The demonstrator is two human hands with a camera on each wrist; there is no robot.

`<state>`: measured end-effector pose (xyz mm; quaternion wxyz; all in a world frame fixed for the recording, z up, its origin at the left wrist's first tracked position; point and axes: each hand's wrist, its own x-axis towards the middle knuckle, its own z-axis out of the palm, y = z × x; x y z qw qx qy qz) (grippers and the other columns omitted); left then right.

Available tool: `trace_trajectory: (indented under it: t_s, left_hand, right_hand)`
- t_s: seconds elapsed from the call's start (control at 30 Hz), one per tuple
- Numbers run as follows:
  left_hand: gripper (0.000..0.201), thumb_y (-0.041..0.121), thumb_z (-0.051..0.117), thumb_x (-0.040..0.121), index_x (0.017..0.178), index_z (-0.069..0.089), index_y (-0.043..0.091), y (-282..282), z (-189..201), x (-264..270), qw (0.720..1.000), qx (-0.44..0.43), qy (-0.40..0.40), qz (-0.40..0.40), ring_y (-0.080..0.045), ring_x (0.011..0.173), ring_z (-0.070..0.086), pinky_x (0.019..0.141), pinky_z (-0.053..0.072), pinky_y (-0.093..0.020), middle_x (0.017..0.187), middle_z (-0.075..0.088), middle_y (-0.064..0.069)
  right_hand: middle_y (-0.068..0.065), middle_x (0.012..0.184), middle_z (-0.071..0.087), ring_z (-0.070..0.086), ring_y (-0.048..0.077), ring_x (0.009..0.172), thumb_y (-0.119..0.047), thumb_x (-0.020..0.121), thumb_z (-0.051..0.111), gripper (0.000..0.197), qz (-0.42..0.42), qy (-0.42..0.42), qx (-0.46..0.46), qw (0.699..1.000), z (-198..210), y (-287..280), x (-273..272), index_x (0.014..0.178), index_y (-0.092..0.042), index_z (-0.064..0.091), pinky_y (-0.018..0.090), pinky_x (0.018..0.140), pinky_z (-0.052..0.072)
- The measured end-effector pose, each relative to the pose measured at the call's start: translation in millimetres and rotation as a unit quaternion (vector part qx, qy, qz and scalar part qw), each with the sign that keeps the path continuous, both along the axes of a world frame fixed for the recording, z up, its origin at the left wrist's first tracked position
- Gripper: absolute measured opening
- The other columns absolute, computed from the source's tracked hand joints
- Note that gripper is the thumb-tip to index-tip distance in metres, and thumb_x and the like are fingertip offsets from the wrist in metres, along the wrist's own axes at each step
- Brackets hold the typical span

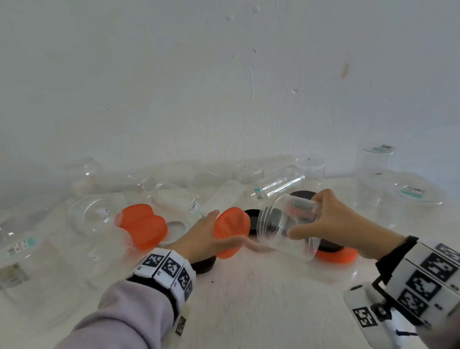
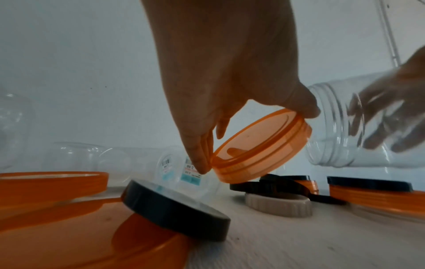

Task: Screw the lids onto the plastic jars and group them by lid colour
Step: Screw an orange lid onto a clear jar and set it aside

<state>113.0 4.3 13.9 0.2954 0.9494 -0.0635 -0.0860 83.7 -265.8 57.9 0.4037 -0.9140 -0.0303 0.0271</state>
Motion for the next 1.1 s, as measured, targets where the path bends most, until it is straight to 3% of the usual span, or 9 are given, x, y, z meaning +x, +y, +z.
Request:
trace_trajectory:
  t_s: [0.07,0.17,0.33,0.5,0.67,0.83,0.93,1.03,1.1]
  left_hand:
    - [0.121,0.083,0.053,0.059,0.152,0.016,0.015,4.8,4.6,-3.1,1.0,-0.028,-0.003,0.01,-0.016,0.125,0.047,0.1,0.04,-0.028,0.149,0.04,-0.004]
    - [0.133,0.094,0.044,0.05,0.152,0.016,0.015,8.7,11.5,-8.1,0.998,-0.061,0.0,0.02,-0.017,0.129,0.045,0.101,0.04,-0.029,0.149,0.04,-0.004]
    - [0.116,0.082,0.044,0.059,0.151,0.022,0.015,8.5,21.6,-15.1,0.998,-0.059,-0.015,0.032,-0.01,0.116,0.048,0.082,0.037,-0.017,0.146,0.044,-0.001]
    - [0.119,0.083,0.043,0.057,0.151,0.021,0.015,9.9,27.6,-19.4,0.997,-0.056,-0.025,0.045,-0.014,0.122,0.046,0.085,0.035,-0.023,0.146,0.043,-0.001]
    - [0.123,0.088,0.04,0.053,0.152,0.018,0.018,10.1,29.7,-23.2,0.997,-0.047,-0.036,0.044,-0.018,0.131,0.043,0.095,0.038,-0.027,0.15,0.038,-0.003]
    - [0.118,0.086,0.041,0.057,0.152,0.018,0.02,6.0,31.0,-27.4,0.998,-0.037,-0.046,0.037,-0.017,0.13,0.043,0.092,0.037,-0.025,0.151,0.037,-0.001]
    - [0.116,0.086,0.045,0.059,0.151,0.022,0.019,0.5,32.9,-30.0,0.997,-0.038,-0.056,0.021,-0.007,0.114,0.045,0.083,0.037,-0.02,0.147,0.041,0.002]
    - [0.097,0.078,0.057,0.067,0.14,0.038,0.018,-5.8,33.5,-33.0,0.995,-0.045,-0.084,0.0,0.011,0.086,0.044,0.063,0.033,-0.005,0.12,0.05,0.016]
    - [0.074,0.064,0.069,0.072,0.128,0.047,0.022,-8.7,31.8,-33.4,0.995,-0.053,-0.088,-0.006,0.015,0.079,0.042,0.06,0.034,-0.001,0.102,0.045,0.026]
  right_hand:
    - [-0.002,0.11,0.044,0.051,0.014,0.098,-0.047,0.053,0.088,0.082,0.0,0.036,0.009,0.999,-4.6,3.9,1.7,0.11,-0.022,0.035,0.031,0.081,0.05]
    - [-0.004,0.099,0.049,0.05,0.013,0.083,-0.057,0.041,0.085,0.083,0.038,0.07,0.013,0.997,-8.9,13.4,2.6,0.106,-0.021,0.048,0.027,0.069,0.043]
    - [-0.01,0.068,0.041,0.04,0.004,0.059,-0.056,0.057,0.085,0.052,0.056,0.046,0.009,0.997,-17.5,30.3,5.2,0.077,-0.022,0.051,0.017,0.053,0.031]
    - [-0.005,0.091,0.043,0.043,0.009,0.079,-0.048,0.058,0.085,0.064,0.079,0.099,-0.007,0.992,-27.6,45.1,5.8,0.1,-0.019,0.047,0.022,0.064,0.035]
    - [0.0,0.135,0.035,0.04,0.019,0.12,-0.052,0.06,0.081,0.106,0.132,0.124,-0.086,0.98,-36.7,57.3,5.0,0.145,-0.02,0.025,0.037,0.099,0.044]
    - [-0.006,0.128,0.036,0.04,0.014,0.118,-0.044,0.062,0.085,0.107,0.149,0.141,-0.023,0.978,-45.3,57.7,7.9,0.145,-0.022,0.021,0.027,0.092,0.04]
    - [-0.014,0.117,0.038,0.04,0.009,0.11,-0.038,0.063,0.087,0.105,0.162,0.143,-0.016,0.976,-49.1,54.9,9.1,0.142,-0.023,0.019,0.02,0.084,0.037]
    - [-0.01,0.131,0.037,0.038,0.012,0.119,-0.032,0.064,0.089,0.109,0.171,0.139,-0.01,0.975,-53.1,53.4,10.6,0.144,-0.023,0.016,0.026,0.097,0.037]
    - [-0.008,0.137,0.036,0.036,0.013,0.124,-0.025,0.065,0.089,0.107,0.183,0.139,0.01,0.973,-53.4,53.6,10.4,0.144,-0.024,0.017,0.027,0.102,0.035]
